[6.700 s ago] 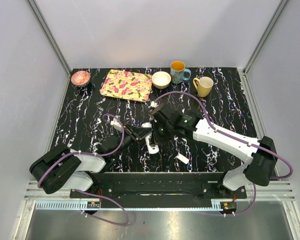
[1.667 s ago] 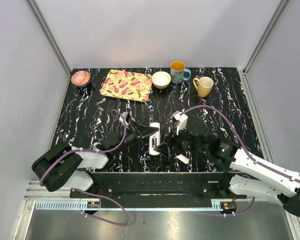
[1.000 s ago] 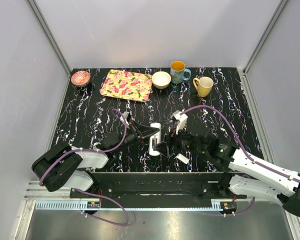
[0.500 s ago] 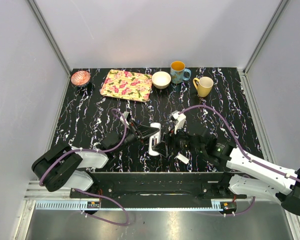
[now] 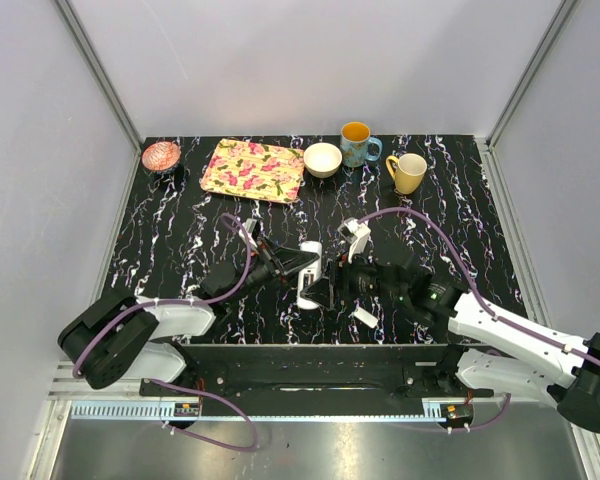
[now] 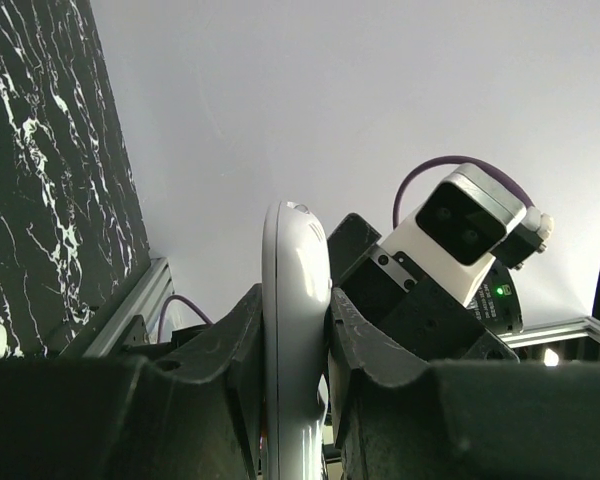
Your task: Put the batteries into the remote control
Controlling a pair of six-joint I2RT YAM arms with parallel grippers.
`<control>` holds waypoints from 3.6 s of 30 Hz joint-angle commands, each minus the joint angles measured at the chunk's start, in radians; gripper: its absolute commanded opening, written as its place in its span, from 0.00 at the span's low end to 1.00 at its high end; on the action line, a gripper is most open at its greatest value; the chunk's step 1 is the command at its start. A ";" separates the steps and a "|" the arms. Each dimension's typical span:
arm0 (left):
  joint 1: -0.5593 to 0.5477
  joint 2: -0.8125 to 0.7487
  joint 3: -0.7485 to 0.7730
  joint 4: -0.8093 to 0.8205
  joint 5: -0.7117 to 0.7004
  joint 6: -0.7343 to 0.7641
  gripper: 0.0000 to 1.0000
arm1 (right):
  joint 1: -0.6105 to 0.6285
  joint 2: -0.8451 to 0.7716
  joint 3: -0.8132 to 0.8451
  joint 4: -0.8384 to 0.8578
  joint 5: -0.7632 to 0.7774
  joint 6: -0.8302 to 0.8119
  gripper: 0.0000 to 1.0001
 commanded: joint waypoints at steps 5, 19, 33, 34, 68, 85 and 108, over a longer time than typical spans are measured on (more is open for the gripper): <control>-0.010 -0.074 0.065 0.434 0.045 -0.013 0.00 | -0.052 0.025 -0.035 0.045 -0.011 0.031 0.69; -0.010 -0.097 0.071 0.434 0.051 -0.013 0.00 | -0.078 0.085 -0.056 0.135 -0.074 0.103 0.54; -0.010 -0.108 0.062 0.434 0.044 -0.005 0.00 | -0.088 0.152 -0.075 0.253 -0.151 0.213 0.10; -0.010 -0.107 0.060 0.434 0.040 -0.004 0.00 | -0.088 0.157 -0.073 0.254 -0.152 0.216 0.05; -0.008 0.005 -0.016 0.408 -0.035 0.067 0.00 | -0.087 0.010 0.022 0.069 -0.140 0.232 0.92; 0.139 -0.469 -0.208 -0.105 -0.072 0.211 0.00 | -0.108 0.229 0.181 -0.374 0.592 -0.076 0.88; 0.305 -0.837 -0.260 -0.436 0.030 0.205 0.00 | -0.151 1.085 0.850 -0.188 0.281 -0.046 0.67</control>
